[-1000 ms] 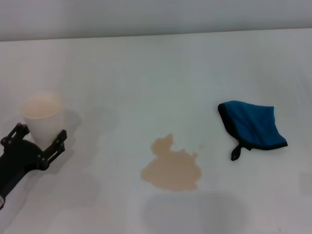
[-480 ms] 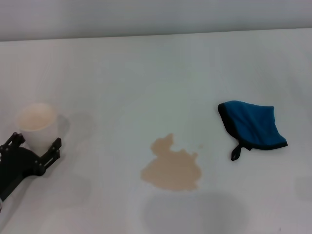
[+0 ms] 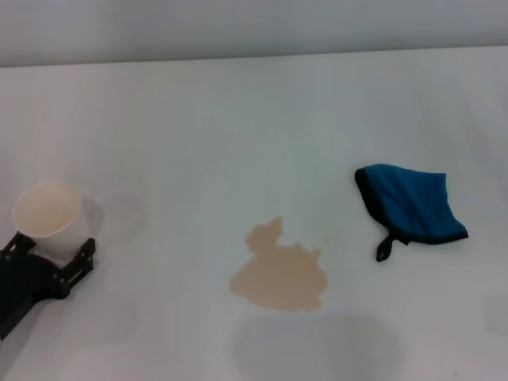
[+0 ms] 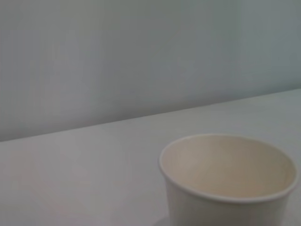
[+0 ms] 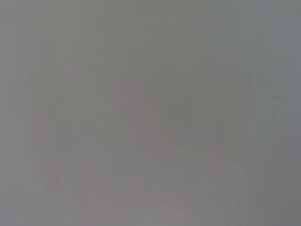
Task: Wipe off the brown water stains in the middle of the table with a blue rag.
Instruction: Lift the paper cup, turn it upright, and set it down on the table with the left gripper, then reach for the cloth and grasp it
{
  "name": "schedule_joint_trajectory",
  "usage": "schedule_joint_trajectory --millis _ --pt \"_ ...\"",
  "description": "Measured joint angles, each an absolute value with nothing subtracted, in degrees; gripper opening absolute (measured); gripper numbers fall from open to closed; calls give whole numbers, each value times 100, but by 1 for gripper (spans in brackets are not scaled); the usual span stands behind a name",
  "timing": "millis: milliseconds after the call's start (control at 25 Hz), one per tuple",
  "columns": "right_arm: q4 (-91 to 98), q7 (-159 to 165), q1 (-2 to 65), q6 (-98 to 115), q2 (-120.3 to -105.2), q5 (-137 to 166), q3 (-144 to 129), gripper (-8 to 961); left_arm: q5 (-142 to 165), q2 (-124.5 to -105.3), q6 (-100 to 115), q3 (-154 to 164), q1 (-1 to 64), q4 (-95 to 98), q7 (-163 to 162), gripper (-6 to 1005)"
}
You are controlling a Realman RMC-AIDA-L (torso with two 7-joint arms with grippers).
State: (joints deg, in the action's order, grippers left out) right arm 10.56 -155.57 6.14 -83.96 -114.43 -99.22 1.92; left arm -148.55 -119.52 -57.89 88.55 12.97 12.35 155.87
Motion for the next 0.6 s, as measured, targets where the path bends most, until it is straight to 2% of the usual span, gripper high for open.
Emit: schedule_joint_trajectory --millis 280,480,600 --pt "1054 -15557 603 -8395 -11443 -9923 202 855 -14858 -11953 -6026 8849 1201 1232 15614 782" --pt "1054 -15557 572 -8430 -11448 -9923 201 855 -14862 -11941 -6036 8851 1192 1231 15617 877" --pt "1055 -15557 549 -8437 -11450 -9923 200 855 -14863 -11939 -6033 8851 1184 1226 15618 877"
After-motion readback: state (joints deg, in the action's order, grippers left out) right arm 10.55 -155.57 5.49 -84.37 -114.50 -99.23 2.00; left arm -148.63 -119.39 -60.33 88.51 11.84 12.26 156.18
